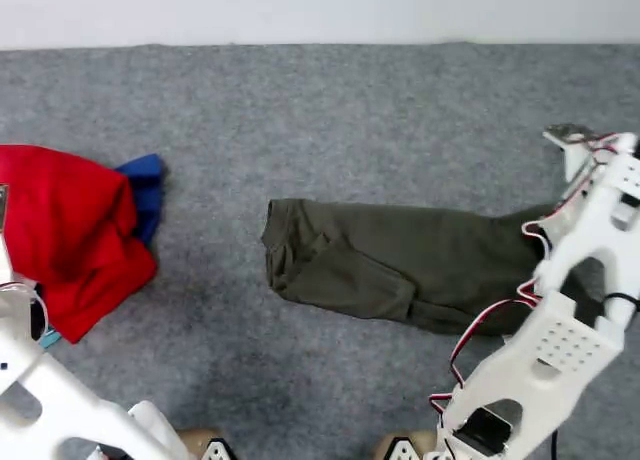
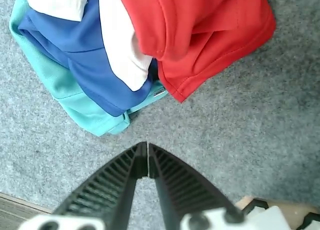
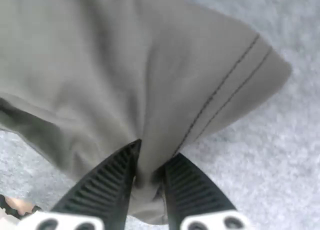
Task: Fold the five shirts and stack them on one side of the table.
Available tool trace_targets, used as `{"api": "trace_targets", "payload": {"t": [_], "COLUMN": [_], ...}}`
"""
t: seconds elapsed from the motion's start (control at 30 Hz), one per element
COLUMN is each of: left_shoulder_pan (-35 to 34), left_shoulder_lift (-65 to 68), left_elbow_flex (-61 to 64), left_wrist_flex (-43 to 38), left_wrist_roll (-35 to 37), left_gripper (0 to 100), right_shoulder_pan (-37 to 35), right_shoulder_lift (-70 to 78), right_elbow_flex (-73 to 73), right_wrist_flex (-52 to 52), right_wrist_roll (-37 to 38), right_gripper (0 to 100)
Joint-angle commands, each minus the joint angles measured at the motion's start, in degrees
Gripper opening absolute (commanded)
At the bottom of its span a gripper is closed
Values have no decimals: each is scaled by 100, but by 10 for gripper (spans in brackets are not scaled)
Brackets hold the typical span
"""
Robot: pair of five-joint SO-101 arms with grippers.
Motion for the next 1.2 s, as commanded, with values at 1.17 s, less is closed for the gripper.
{"api": "trace_targets", "payload": {"t": [1.17], "left_shoulder_pan": [-26], "left_shoulder_lift": [-141], "left_elbow_flex": [-4], "left_wrist_flex": [114], "left_wrist_roll": [-26], "left_gripper": [16], "right_shoulder_pan": [-5569], "right_shoulder_lift": [-1675], "right_elbow_flex": [1108], "right_wrist_flex": [-840], "right_wrist_roll": [-2998], "right_gripper": [9]}}
